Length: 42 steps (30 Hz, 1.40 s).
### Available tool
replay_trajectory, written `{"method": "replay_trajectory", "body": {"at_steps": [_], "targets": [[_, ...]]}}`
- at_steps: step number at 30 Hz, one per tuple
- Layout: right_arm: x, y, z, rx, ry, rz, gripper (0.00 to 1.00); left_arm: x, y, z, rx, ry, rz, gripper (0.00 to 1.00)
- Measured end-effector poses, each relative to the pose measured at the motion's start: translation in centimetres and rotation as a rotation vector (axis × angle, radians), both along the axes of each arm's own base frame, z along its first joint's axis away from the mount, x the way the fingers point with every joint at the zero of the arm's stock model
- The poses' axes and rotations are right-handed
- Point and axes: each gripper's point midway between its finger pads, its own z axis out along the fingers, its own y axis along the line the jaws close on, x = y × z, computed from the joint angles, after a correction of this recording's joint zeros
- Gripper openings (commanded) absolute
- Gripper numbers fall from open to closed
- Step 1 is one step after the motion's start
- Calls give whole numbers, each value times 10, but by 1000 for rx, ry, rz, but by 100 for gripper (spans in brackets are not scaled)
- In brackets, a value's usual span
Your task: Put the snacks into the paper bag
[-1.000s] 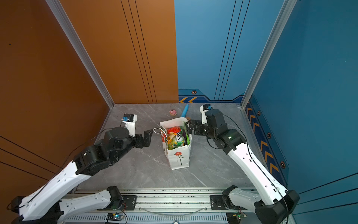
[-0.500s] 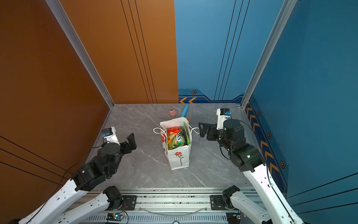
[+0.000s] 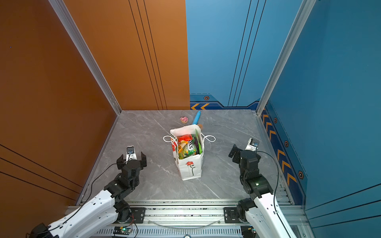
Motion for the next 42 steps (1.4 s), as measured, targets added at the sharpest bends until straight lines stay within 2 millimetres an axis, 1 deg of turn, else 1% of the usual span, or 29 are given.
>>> {"method": "replay_trajectory", "body": {"at_steps": [1,3,5,9,12,14,16,18,20,22,24,27,28,29,31,32,34,35,36,38,40,41,42], "targets": [[0,-2,-12,-21,5,-6,100,3,3,0,9,0,8,98],[2,-7,-27,-58,6,-24,100,11,6,-1,12,-9,9,98],[4,-12,-37,-95,4,-45,100,18,6,-6,12,-5,-7,98],[13,-18,-45,-157,12,-70,100,30,3,-35,39,60,-58,97],[19,-18,-45,-185,9,-70,100,38,-4,-46,71,86,-113,97],[23,-19,-45,-195,-3,-76,100,45,-6,-47,85,72,-137,98],[25,-22,-50,-207,-15,-95,100,51,-6,-47,94,56,-156,98],[25,-29,-63,-229,-2,-134,100,58,-7,-48,99,41,-176,98],[24,-36,-78,-259,53,-167,100,64,-7,-51,105,43,-189,98],[26,-41,-86,-278,90,-182,100,72,-9,-54,110,53,-199,97],[30,-41,-88,-290,97,-181,100,83,-14,-51,108,58,-222,98],[38,-40,-82,-294,62,-180,100,98,-25,-35,83,15,-271,98],[41,-41,-81,-293,49,-181,100,100,-25,-32,72,-5,-281,98],[44,-42,-80,-290,39,-179,100,102,-21,-33,58,-23,-267,98],[50,-42,-81,-287,31,-165,100,102,-5,-44,15,-24,-225,98],[53,-42,-83,-285,30,-151,100,102,5,-52,-6,-19,-197,98],[60,-39,-84,-283,20,-121,100,101,20,-72,-33,29,-152,98],[64,-39,-85,-279,14,-107,100,101,23,-79,-47,63,-139,98],[68,-39,-87,-272,10,-97,100,103,23,-80,-59,70,-143,98],[79,-44,-95,-237,2,-74,100,111,23,-73,-85,48,-145,98],[89,-48,-109,-215,15,-52,100,115,24,-67,-100,26,-140,98],[92,-45,-117,-211,35,-30,100,117,24,-66,-106,20,-140,98],[95,-37,-124,-214,60,4,100,117,24,-65,-109,19,-139,98]]}}
